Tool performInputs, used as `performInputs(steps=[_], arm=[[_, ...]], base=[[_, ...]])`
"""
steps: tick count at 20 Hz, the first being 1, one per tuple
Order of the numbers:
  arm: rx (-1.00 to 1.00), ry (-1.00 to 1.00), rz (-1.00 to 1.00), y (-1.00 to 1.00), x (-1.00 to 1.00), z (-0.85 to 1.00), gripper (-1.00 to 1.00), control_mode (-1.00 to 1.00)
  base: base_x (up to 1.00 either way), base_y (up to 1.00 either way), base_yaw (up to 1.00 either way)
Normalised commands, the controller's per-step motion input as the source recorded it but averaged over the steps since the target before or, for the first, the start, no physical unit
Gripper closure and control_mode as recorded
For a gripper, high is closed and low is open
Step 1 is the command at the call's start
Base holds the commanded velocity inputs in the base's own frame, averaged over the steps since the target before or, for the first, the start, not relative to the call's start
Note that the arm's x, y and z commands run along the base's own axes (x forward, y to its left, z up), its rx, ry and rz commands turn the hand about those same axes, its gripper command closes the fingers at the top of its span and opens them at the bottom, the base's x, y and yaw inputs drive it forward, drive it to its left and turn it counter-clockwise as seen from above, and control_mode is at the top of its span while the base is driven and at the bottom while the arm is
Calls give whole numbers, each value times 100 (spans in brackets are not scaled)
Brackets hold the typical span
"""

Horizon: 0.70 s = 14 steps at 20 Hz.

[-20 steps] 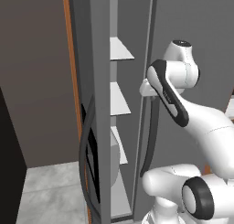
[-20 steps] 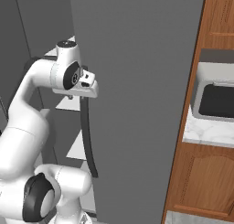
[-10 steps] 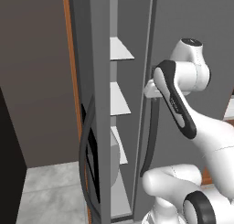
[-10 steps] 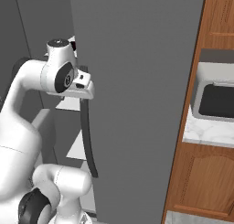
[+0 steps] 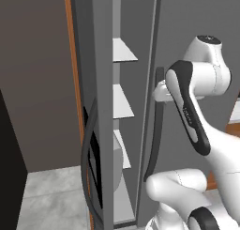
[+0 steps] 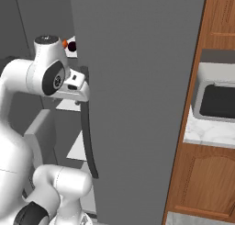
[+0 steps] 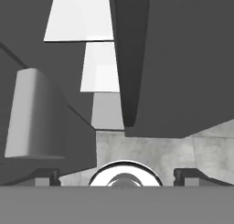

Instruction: Take the eggplant and carrot out of the freezer and place them in the tupperware container on the counter. Then put the tupperware containing the vegetables back in the freezer.

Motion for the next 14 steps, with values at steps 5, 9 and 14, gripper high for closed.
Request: performInputs(steps=[5, 9, 14], arm=[[0, 0, -3, -15, -69, 3, -100, -100], [0, 0, -2, -18, -64, 0, -100, -100], [0, 0, 0, -7, -39, 0, -100, -100]], base=[[0, 0, 0], [0, 0, 0], [0, 0, 0]])
